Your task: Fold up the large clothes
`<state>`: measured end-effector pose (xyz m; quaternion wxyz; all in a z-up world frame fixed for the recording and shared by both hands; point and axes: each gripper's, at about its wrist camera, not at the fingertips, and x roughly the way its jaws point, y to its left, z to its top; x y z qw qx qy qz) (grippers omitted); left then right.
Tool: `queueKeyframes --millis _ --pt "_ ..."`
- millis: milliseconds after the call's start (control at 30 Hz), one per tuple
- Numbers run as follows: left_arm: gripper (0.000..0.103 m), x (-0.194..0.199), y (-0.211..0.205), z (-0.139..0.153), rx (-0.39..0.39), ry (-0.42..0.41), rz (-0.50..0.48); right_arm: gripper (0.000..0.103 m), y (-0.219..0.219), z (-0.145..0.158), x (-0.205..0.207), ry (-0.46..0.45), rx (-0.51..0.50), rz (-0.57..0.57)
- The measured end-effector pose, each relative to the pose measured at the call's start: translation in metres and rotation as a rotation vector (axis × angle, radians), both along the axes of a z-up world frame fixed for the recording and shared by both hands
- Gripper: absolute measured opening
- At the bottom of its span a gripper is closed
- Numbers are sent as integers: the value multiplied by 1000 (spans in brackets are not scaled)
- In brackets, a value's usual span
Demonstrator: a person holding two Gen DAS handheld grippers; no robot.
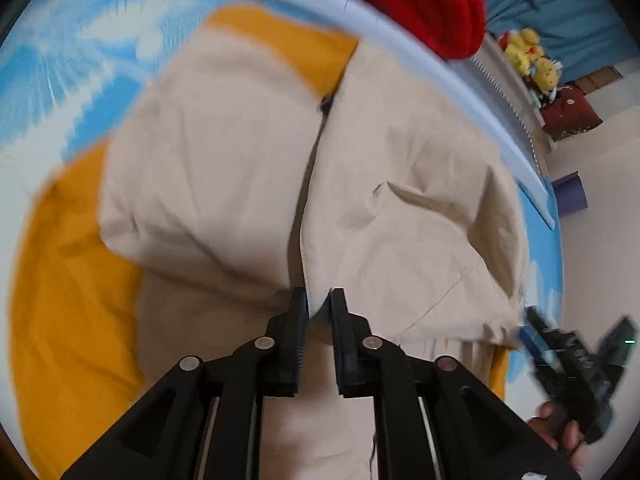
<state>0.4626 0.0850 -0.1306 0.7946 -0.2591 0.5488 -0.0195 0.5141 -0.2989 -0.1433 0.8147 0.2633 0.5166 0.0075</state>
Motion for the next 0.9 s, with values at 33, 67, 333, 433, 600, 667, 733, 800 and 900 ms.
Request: queueKeyframes --millis 33,67,333,433,600,667,733,800,900 --pt "12 -1 -1 10 42 -39 6 52 3 17 -2 -72 -65 -7" --pt "12 -3 -2 17 63 -75 4 55 5 31 -5 -139 -111 -13" --pt "13 8 -22 -24 39 -42 -100 56 36 18 21 -229 48 185" --pt "12 6 -18 -45 25 52 -74 55 34 -31 29 -37 1 172" --pt "12 1 -17 -1 65 -21 -61 55 15 -12 16 3 -50 35" --pt "12 -9 -20 16 92 -60 -63 55 17 6 8 -49 -20 4" --pt "12 -20 -27 31 122 -95 -70 55 26 20 3 -102 -1 29" --pt "12 -30 -31 42 145 -127 -83 55 46 26 2 -186 11 99" --pt "12 -38 -33 56 163 -166 -99 55 81 3 11 -161 -17 230"
